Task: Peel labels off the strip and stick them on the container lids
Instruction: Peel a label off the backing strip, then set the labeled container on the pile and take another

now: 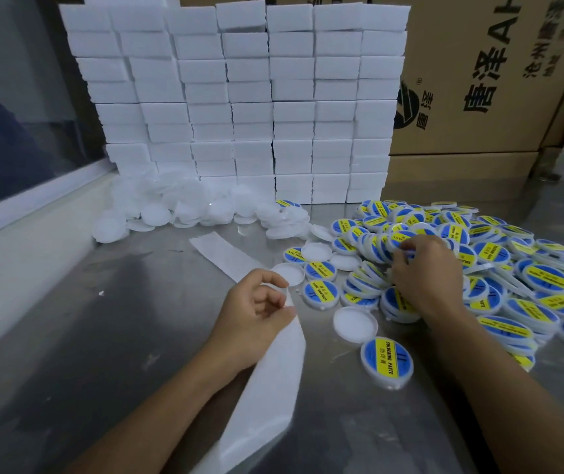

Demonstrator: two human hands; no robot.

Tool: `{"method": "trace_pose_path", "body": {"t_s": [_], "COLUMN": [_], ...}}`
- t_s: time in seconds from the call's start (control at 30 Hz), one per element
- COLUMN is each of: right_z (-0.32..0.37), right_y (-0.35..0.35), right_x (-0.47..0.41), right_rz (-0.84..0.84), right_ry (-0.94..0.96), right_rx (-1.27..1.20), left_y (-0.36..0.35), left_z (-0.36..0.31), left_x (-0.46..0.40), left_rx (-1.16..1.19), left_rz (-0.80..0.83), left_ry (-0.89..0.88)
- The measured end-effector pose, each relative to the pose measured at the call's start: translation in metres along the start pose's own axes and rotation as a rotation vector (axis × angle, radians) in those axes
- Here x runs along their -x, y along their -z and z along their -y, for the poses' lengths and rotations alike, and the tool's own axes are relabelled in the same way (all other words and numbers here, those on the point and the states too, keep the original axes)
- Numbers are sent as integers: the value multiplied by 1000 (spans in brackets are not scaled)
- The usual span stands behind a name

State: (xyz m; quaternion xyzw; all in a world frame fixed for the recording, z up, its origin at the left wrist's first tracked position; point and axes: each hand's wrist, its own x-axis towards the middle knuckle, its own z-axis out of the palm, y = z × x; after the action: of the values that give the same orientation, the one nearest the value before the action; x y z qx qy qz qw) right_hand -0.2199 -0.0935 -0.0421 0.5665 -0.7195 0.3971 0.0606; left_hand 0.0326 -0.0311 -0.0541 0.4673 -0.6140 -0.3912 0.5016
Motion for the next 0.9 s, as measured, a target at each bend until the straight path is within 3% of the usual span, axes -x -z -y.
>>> {"method": "trace_pose_path", "body": {"t_s": [0.13,0.27,0.37,0.43,0.5,0.63,0.73,0.9], "right_z": [7,35,66,80,90,103,105,104], "right_y": [1,9,16,17,15,7,7,13], "right_x": [3,16,35,49,60,69,68,64], "right_rz": [21,9,147,273,437,636,602,464], "right_ry": [6,163,305,378,327,-44,-169,-98], "right_rx": [31,-176,-418,-455,-554,-1033,-1164,-1184], "left_y": [11,13,14,16,17,14,14,18], "left_z": [-1,-4,-5,-6,-7,-7,-5,0], "left_x": [-3,-5,-6,-6,-6,-5,-5,-7], "left_rx": [299,432,544,587,610,629,628,508], "left_rz": [-51,-58,-53,-42,-16,40,44,97], "left_ry": [134,178,181,171,154,131,121,145]}}
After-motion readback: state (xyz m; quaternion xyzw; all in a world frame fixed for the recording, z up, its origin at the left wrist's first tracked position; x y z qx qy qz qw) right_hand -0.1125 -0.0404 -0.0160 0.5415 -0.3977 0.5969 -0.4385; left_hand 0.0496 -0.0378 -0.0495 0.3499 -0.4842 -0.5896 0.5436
